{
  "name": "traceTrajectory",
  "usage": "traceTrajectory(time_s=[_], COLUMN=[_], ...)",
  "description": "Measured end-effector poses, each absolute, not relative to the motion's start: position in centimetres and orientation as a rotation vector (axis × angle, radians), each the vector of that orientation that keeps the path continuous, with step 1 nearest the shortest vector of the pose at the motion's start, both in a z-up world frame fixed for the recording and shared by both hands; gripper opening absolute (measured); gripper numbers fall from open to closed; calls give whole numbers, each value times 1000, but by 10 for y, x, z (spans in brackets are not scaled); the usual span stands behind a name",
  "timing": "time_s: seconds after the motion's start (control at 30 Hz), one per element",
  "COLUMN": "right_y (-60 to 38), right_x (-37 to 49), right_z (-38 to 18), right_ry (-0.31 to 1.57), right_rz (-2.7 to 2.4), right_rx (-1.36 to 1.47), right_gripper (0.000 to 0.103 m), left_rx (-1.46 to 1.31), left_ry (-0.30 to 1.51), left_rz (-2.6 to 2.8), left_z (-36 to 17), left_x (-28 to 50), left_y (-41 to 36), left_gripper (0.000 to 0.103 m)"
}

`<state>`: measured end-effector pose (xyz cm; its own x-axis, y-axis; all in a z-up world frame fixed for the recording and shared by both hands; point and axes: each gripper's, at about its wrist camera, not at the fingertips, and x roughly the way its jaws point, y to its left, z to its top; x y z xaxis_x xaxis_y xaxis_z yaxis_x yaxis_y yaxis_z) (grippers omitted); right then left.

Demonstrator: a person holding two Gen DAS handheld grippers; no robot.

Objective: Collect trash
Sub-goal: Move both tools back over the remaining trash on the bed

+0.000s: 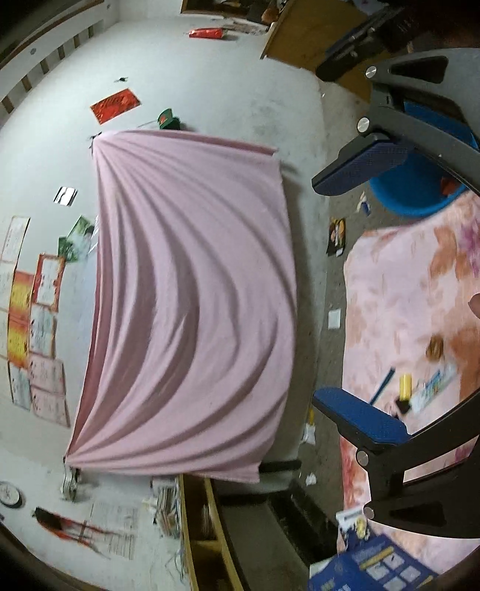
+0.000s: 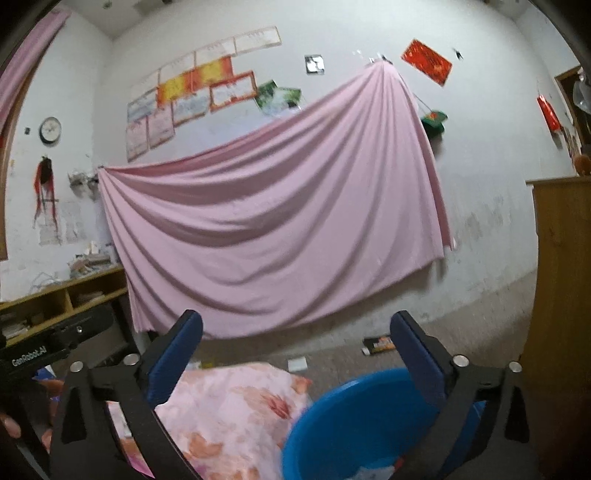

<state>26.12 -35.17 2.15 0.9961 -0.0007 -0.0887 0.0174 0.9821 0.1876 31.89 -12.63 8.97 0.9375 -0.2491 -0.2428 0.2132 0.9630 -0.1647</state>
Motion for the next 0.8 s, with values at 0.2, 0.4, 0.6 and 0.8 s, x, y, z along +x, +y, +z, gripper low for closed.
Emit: traceTrajectory(time_s=[0.2, 0.4, 0.6, 0.8], right_y=[-320, -283, -244, -211], right_x=[261, 264, 277, 296], right_z=[26, 25, 19, 8], right_ry=[20, -15, -5, 55], right_rz=[31, 72, 127, 162], right_rx=[157, 90, 41, 15], right_gripper=[103, 103, 103, 103], left_rx=[-143, -138, -126, -124], left_ry=[220, 197, 191, 205], left_rz=[-170, -105, -56, -22], left_z=[79, 69, 61, 50], left_x=[309, 302, 300, 302], left_y=[-83, -45, -12, 10], left_gripper=[102, 102, 102, 102])
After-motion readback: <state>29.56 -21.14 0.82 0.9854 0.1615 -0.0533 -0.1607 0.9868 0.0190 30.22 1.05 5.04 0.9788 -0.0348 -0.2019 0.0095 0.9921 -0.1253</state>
